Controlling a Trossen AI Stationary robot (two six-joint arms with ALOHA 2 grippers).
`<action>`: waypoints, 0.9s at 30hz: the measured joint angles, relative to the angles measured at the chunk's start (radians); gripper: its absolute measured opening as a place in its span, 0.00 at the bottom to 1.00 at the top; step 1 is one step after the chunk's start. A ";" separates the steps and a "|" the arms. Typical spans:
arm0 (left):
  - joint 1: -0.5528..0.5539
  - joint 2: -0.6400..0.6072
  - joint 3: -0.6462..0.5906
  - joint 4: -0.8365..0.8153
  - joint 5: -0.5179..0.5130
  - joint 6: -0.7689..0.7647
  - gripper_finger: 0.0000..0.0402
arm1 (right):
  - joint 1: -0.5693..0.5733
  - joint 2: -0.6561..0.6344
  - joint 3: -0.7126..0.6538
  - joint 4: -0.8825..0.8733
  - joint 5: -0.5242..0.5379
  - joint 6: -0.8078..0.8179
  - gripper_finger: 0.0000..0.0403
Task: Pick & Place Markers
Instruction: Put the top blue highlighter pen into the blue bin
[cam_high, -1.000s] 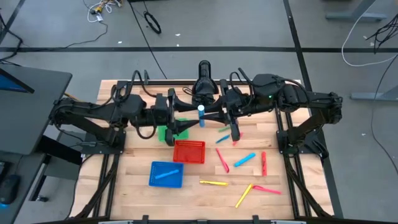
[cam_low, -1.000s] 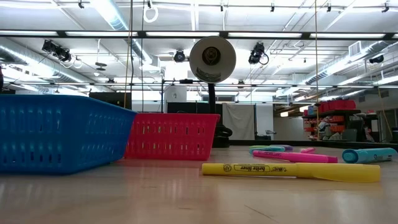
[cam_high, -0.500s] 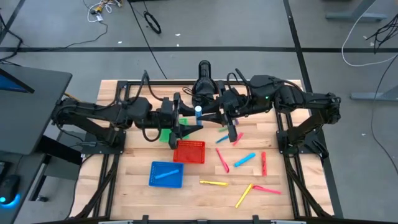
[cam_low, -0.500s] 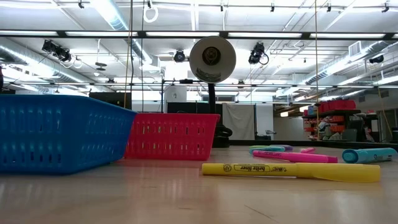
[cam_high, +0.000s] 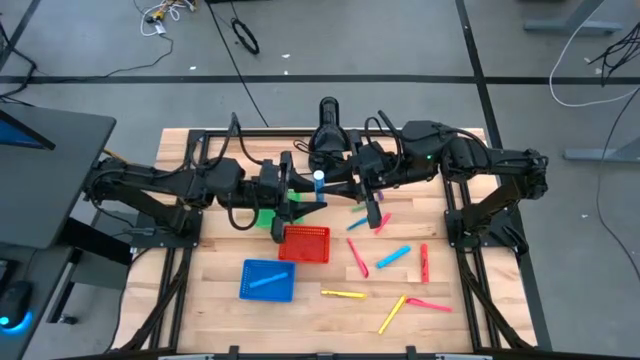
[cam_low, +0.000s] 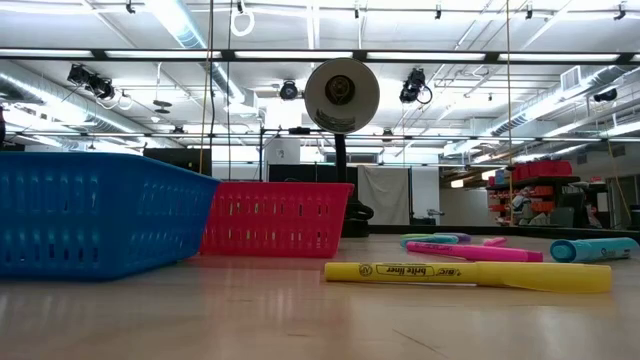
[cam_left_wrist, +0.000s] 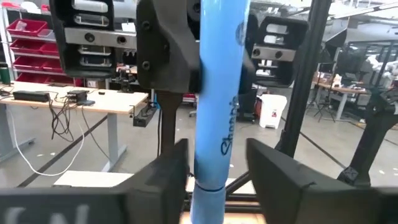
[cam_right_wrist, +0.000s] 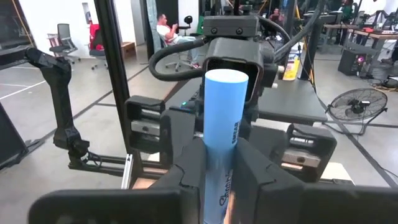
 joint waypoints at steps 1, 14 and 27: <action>0.000 0.000 0.000 0.000 0.000 0.000 0.33 | 0.000 0.000 0.000 0.000 0.000 -0.001 0.12; 0.000 0.001 0.000 0.008 0.002 0.000 0.18 | 0.000 0.000 0.000 -0.003 0.002 0.017 0.19; 0.000 -0.042 -0.001 -0.054 -0.001 0.000 0.18 | 0.000 -0.028 0.001 -0.095 0.071 0.029 0.53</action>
